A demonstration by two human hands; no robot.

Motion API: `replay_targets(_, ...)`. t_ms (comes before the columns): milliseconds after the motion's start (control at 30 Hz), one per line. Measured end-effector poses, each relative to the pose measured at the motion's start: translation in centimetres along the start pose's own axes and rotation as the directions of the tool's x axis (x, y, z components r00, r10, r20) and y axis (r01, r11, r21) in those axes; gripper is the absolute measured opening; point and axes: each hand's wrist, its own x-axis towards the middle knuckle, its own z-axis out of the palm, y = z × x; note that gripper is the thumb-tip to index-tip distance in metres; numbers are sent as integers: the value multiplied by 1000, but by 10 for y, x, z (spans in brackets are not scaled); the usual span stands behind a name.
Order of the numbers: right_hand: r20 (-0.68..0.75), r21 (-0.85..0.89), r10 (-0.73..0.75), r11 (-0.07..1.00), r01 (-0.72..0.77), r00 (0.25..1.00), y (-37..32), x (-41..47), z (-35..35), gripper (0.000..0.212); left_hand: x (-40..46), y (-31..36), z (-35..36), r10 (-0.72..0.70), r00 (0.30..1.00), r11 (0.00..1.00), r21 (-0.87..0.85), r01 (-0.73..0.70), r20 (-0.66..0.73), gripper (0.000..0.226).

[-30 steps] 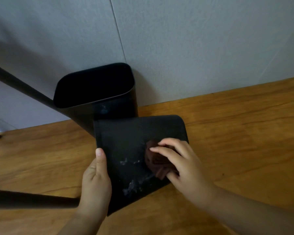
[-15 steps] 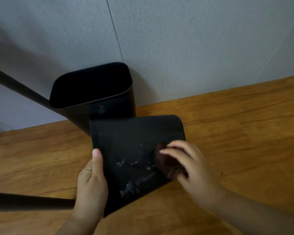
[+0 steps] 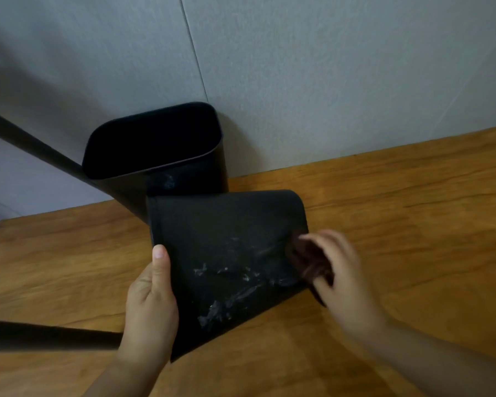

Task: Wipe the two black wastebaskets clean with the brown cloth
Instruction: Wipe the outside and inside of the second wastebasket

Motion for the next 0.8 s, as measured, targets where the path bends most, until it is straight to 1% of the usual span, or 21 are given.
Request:
replay_targets(33,-72,19,63,998,-62,995,2,7,-1,60,-1,0,1,0,1000,1000,0,0,4,52)
replay_targets(67,-131,29,93,996,-90,987,-1,14,-1,57,-2,1,2,11,1000,1000,3,-11,6,52)
replay_targets(100,-165,36,97,995,-92,982,-7,19,1,56,-3,1,4,21,1000,1000,5,-21,4,52)
replay_targets(133,-163,46,84,996,-78,983,-16,21,4,56,-4,2,6,23,1000,1000,4,-23,0,51)
replay_targets(167,-124,54,50,998,-43,991,-26,20,6,58,-4,2,7,21,1000,1000,3,-21,-6,49)
replay_targets(233,18,21,-112,993,112,993,-43,9,12,64,-3,2,8,13,1000,1000,1,-13,-22,44)
replay_targets(300,161,-28,-279,957,287,947,-44,-6,15,67,-3,2,6,3,1000,1000,2,-3,-29,43)
replay_targets(333,180,-29,-297,951,307,938,-37,-9,14,66,-3,3,6,-1,1000,1000,4,1,-30,43)
replay_targets(367,154,-17,-249,967,254,956,-29,-8,11,64,-3,3,5,-4,999,1000,4,5,-32,43)
replay_targets(433,35,26,-32,999,31,999,-17,-1,6,60,-4,2,5,-17,999,1000,-8,17,-38,42)
replay_targets(467,-33,29,59,998,-58,998,-14,4,5,58,-4,3,6,-24,999,1000,-16,24,-36,41)
replay_targets(500,-92,22,104,995,-102,990,-16,8,5,57,-5,3,7,-24,999,1000,-19,23,-29,42)
replay_targets(533,-125,17,105,994,-104,987,-21,10,7,57,-5,3,9,-17,1000,1000,-20,16,-19,43)
replay_targets(567,-126,20,77,997,-75,989,-29,11,10,58,-4,4,10,-8,1000,1000,-17,8,-16,44)
replay_targets(600,-87,35,33,999,-30,996,-38,9,12,59,-4,4,11,-2,1000,1000,-14,2,-19,45)
replay_targets(667,51,39,-125,992,123,991,-55,1,16,62,-4,4,11,4,1000,1000,-17,-5,-29,45)
replay_targets(733,167,9,-267,963,269,949,-57,-5,17,64,-4,4,10,15,1000,999,-28,-16,-23,44)
replay_targets(767,166,4,-269,962,273,949,-51,-5,15,64,-5,3,9,18,1000,999,-31,-18,-18,45)
replay_targets(800,130,7,-209,978,210,969,-44,-3,13,63,-5,3,8,19,1000,999,-34,-19,-14,46)
